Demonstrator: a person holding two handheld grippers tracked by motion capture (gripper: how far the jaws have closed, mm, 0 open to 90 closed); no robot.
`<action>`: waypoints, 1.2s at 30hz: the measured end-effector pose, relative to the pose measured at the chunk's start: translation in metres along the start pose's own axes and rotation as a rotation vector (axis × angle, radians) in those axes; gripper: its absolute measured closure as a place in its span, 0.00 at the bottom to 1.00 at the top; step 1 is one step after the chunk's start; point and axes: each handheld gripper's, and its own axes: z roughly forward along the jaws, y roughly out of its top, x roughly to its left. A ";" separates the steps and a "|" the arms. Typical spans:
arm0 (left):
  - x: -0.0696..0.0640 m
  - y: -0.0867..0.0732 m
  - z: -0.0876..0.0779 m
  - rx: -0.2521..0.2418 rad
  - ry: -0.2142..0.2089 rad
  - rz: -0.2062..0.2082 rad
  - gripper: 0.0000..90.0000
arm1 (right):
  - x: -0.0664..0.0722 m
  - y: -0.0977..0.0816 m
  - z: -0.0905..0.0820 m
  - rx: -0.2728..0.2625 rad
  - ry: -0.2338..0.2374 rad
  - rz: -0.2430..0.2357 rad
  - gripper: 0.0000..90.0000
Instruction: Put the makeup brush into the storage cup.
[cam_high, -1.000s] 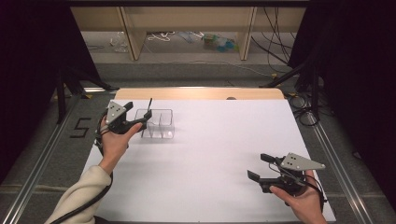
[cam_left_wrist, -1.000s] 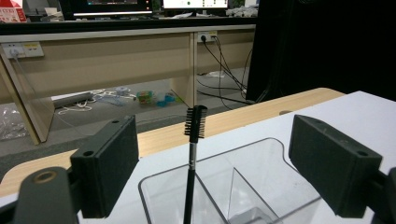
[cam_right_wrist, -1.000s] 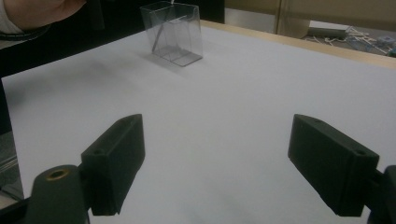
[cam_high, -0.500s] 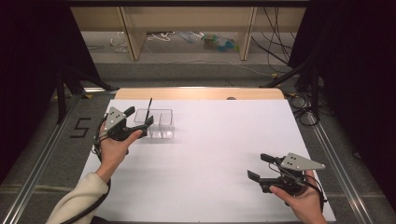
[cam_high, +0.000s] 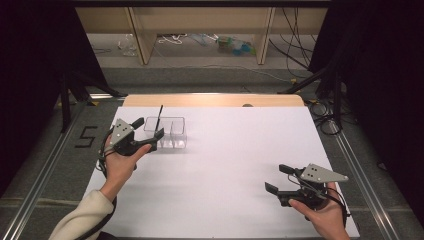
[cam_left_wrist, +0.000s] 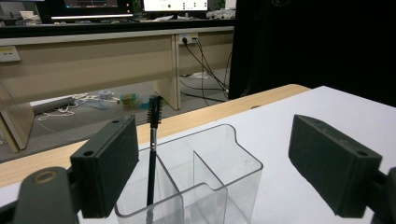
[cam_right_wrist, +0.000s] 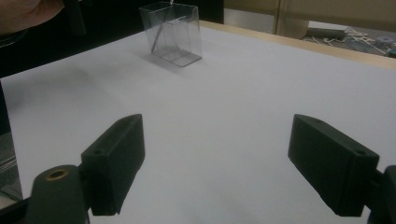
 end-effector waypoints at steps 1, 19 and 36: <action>-0.001 0.000 -0.001 0.000 -0.001 0.006 0.18 | 0.000 0.000 0.000 0.001 -0.001 -0.001 0.22; -0.016 -0.003 -0.021 -0.004 -0.050 0.010 0.18 | 0.000 0.000 0.000 -0.001 0.002 0.001 0.22; -0.030 -0.005 -0.032 -0.005 -0.095 0.023 0.18 | 0.000 0.000 -0.001 0.004 -0.003 0.004 0.22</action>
